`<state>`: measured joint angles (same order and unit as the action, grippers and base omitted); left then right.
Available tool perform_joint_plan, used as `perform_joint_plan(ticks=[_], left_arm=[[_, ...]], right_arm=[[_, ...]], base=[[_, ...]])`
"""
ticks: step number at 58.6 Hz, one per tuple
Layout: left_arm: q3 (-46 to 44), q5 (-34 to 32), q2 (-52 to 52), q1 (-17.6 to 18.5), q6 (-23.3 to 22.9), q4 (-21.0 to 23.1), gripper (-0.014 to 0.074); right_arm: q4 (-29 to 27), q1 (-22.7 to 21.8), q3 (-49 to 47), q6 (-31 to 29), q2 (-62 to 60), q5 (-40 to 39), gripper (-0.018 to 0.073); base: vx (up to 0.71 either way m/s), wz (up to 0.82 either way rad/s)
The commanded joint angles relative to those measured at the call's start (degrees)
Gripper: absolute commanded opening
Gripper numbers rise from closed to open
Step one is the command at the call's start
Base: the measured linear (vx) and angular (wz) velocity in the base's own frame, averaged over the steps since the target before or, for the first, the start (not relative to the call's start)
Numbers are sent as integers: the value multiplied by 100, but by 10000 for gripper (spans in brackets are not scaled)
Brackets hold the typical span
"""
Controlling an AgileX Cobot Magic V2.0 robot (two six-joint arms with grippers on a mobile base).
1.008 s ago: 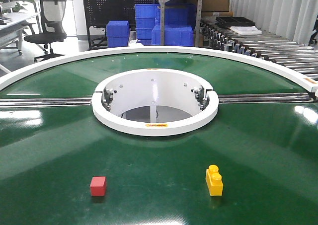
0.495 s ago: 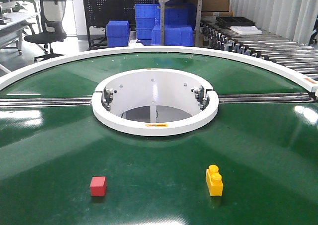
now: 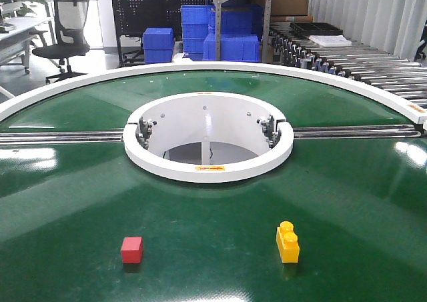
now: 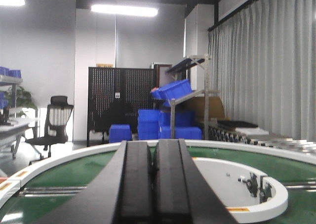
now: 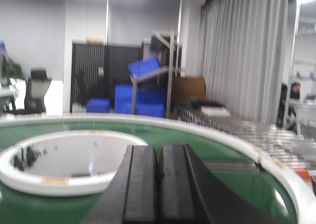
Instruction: Pick red and yellow blocks into blue bin
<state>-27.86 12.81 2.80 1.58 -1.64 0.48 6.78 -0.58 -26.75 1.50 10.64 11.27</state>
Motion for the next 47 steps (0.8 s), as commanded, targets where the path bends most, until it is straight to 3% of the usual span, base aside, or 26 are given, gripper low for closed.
perform_joint_plan(ticks=[1, 7, 16, 38, 43, 47], left_arm=[[-755, 559, 558, 2, -34, 25, 2], [-1202, 1518, 1103, 2, -34, 25, 2], [-1108, 2183, 1638, 2, -34, 29, 2], [-530, 2280, 1903, 2, -55, 29, 6], [-505, 2421, 2038, 2, -45, 29, 47], [-554, 2505, 2240, 2, -29, 29, 130]], right_arm=[[57, 5, -666, -150, 627, 487, -11], [57, 5, -1001, -335, 1298, 1276, -11], [-11, 5, -973, -300, 2188, 2042, -11], [-31, 5, -973, -286, 3330, 2480, -6], [-37, 5, -973, -286, 3450, 2565, 25], [-82, 5, -992, -292, 3532, 2597, 82]], base=[[0, 0], [0, 0], [0, 0], [0, 0], [0, 0], [0, 0]])
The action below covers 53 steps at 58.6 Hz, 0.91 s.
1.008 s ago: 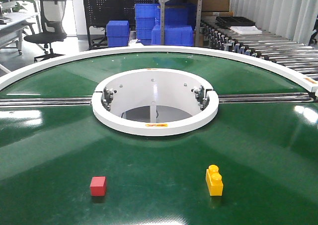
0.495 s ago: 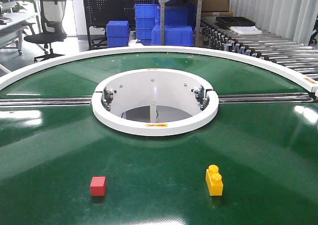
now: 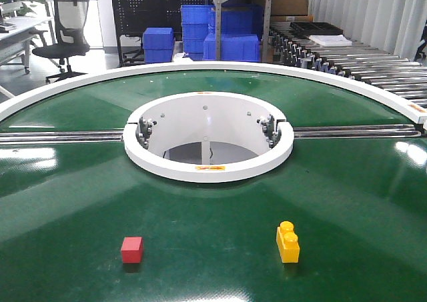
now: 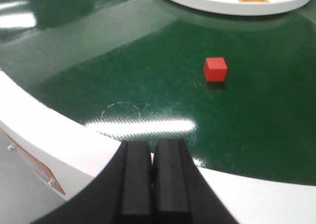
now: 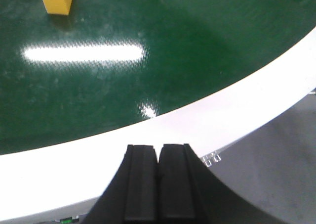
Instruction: Pick red and yellow blocks into blue bin
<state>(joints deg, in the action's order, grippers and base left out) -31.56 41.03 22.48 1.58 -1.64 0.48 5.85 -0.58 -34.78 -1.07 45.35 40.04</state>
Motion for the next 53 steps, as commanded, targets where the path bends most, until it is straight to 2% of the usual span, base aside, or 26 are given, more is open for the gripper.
perform_joint_plan(ticks=[1, 8, 13, 17, 21, 28, 40, 47, 53], left_arm=[[-198, -295, 315, 2, -29, 29, 149], [-374, -30, 788, 6, -29, 45, 344], [-435, 41, 1034, 41, 22, 208, 482], [-449, 7, 1163, 170, 164, 353, 547], [-449, -33, 1254, 389, 495, 577, 608], [-449, -114, 1282, 776, 883, 822, 629], [-449, -142, 1303, 1084, 901, 827, 611], [-449, -146, 1303, 1089, 901, 827, 584], [-449, -146, 1303, 1089, 901, 827, 566]], right_arm=[[-13, 5, -189, -36, 81, -289, 106], [-122, 5, -189, -36, 178, -324, 266], [-179, 5, -189, -56, 274, -393, 416], [-227, 5, -189, -56, 346, -479, 502], [-314, 5, -196, -63, 448, -562, 572], [-547, 5, -443, -187, 790, -413, 626], [-1326, 18, -1104, -959, 1617, -140, 602], [-1505, 443, -1478, -1409, 2235, -86, 583], [-1106, 928, -1854, -1165, 2784, -97, 583]], base=[[0, 0], [0, 0], [0, 0], [0, 0], [0, 0], [0, 0], [0, 0], [0, 0], [0, 0]])
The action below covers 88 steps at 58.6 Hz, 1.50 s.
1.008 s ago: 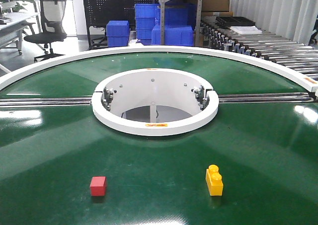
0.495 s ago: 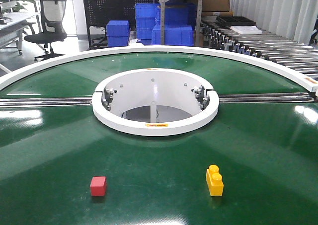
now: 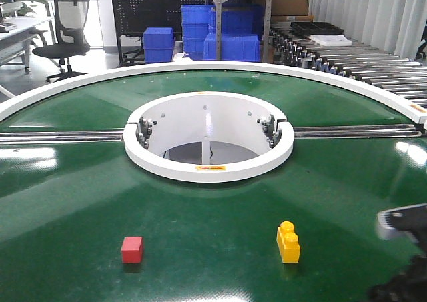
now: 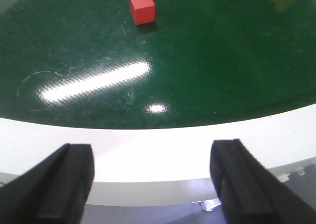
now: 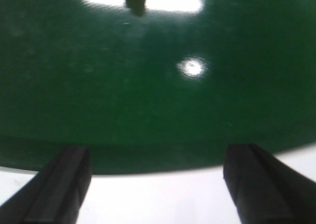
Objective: Pick red and yellow blocks into blue bin
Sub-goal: 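Lower the right gripper over the yellow brick and close on it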
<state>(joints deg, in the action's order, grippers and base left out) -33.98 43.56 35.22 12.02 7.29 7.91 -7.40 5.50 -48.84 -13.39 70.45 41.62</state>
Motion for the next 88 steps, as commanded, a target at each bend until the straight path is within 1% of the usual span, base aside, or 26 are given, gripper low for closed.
perform_joint_plan(ticks=[1, 7, 10, 16, 19, 37, 47, 59, 70, 75, 78, 88], left_arm=[[-208, -400, 28, 45, 8, 85, 563], [-208, -400, 28, 45, 8, 85, 553], [-208, -400, 28, 45, 8, 79, 554], [-208, -400, 28, 45, 8, 79, 554], [-208, -400, 28, 45, 8, 79, 554], [-208, -406, 28, 45, 8, 28, 554], [-208, -401, 28, 45, 8, 29, 554], [-208, -401, 28, 45, 8, 29, 554], [-208, -401, 28, 40, 8, 29, 554], [-208, -401, 28, 40, 8, 29, 554], [-208, -401, 28, 40, 8, 29, 554], [-208, -401, 28, 40, 8, 29, 554]], right_arm=[[323, 401, -513, 191, 394, -255, 583], [798, 674, -1008, 836, 932, -287, 583], [994, 715, -1279, 1198, 1231, -322, 583], [1175, 713, -1849, 1707, 1832, -349, 583], [1196, 713, -2099, 1831, 2128, -342, 583], [1196, 713, -3760, 1808, 3698, -342, 583], [1196, 713, -4516, 1808, 4434, -337, 583], [1191, 713, -5043, 1808, 5008, -337, 583], [1191, 713, -5120, 1802, 5171, -433, 580], [1191, 713, -5113, 1802, 5171, -484, 553], [1191, 713, -5113, 1802, 5171, -484, 520], [1168, 713, -5113, 1802, 5171, -379, 368]], base=[[0, 0], [0, 0], [0, 0], [0, 0], [0, 0], [0, 0], [0, 0], [0, 0], [0, 0], [0, 0], [0, 0], [0, 0]])
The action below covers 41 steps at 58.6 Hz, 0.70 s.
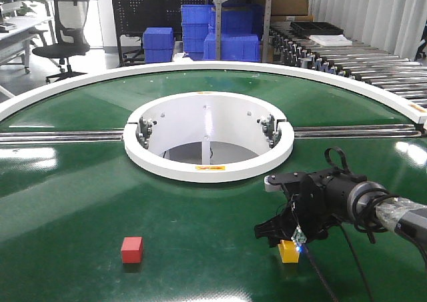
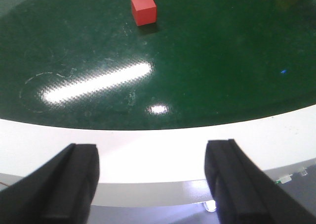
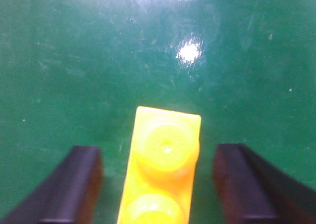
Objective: Pick red and yellow blocks into blue bin
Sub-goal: 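Lower the right gripper over the yellow brick and close on it, then lift the yellow brick with the right gripper toward the robot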
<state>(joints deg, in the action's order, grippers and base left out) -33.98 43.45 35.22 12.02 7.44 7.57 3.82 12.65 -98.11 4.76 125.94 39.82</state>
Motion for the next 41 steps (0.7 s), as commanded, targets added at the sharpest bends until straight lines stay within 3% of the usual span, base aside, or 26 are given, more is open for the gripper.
perform_joint_plan(ticks=[1, 12, 25, 41], left_arm=[[-208, -389, 28, 40, -7, 62, 554], [-208, -389, 28, 40, -7, 62, 554], [-208, -416, 28, 39, 5, 62, 554], [-208, -426, 28, 39, 5, 62, 554]], right_arm=[[46, -2, -187, -13, -383, -187, 354], [51, -2, -187, -13, -606, 22, 216], [-39, 18, -123, -82, -1476, 349, 188], [-188, 528, 1780, -805, -3481, -659, 192]], base=[[0, 0], [0, 0], [0, 0], [0, 0]])
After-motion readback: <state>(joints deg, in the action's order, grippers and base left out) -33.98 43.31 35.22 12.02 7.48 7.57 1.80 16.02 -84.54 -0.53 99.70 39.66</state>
